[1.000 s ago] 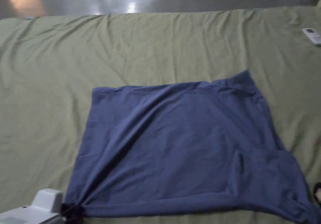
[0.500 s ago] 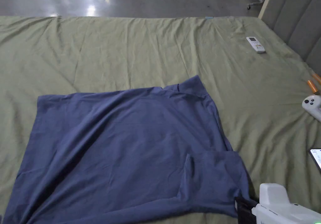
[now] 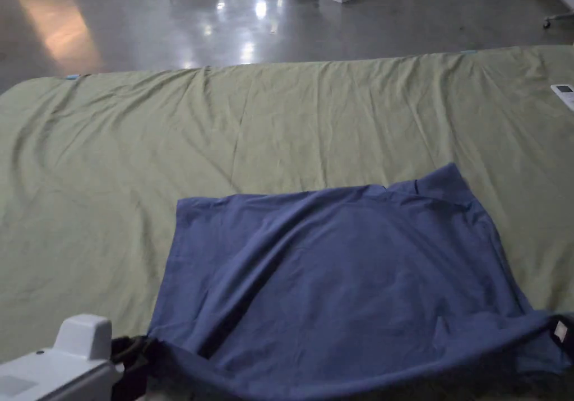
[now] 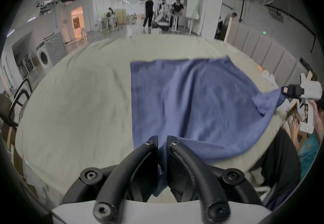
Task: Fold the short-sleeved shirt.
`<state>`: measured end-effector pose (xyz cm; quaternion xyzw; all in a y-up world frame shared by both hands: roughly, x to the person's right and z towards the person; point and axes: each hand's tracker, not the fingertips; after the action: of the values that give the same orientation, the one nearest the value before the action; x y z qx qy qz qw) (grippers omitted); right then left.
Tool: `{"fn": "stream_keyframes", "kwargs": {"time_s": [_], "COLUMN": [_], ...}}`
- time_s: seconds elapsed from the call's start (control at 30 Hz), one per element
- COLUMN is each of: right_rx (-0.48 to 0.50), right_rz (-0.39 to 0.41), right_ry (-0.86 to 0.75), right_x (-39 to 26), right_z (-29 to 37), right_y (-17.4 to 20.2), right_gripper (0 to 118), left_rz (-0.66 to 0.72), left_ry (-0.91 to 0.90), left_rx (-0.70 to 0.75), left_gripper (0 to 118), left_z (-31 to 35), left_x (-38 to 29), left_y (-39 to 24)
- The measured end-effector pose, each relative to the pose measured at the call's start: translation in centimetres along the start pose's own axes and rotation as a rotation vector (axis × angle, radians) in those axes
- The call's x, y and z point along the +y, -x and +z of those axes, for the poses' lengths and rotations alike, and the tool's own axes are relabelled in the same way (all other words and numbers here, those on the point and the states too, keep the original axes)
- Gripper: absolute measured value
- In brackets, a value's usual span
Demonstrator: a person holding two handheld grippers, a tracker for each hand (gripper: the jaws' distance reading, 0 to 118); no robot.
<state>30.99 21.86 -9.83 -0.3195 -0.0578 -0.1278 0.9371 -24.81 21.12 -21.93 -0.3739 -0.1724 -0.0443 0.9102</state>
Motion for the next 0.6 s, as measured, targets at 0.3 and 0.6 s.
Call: {"fn": "stream_keyframes", "kwargs": {"time_s": [0.3, 0.6], "right_rx": [0.005, 0.041], "right_rz": [-0.104, -0.064], "right_ry": [0.106, 0.206], "right_x": [6.8, 5.3], "right_z": [-13.0, -19.6], "right_y": [-0.7, -2.1], "right_gripper": [8, 43], "left_rz": [0.054, 0.233], "left_ry": [0.056, 0.117], "left_rx": [0.059, 0.072], "left_gripper": [7, 83], "left_z": [-11.6, -16.7], "left_x": [8.0, 6.4], "left_y": [4.2, 6.3]}}
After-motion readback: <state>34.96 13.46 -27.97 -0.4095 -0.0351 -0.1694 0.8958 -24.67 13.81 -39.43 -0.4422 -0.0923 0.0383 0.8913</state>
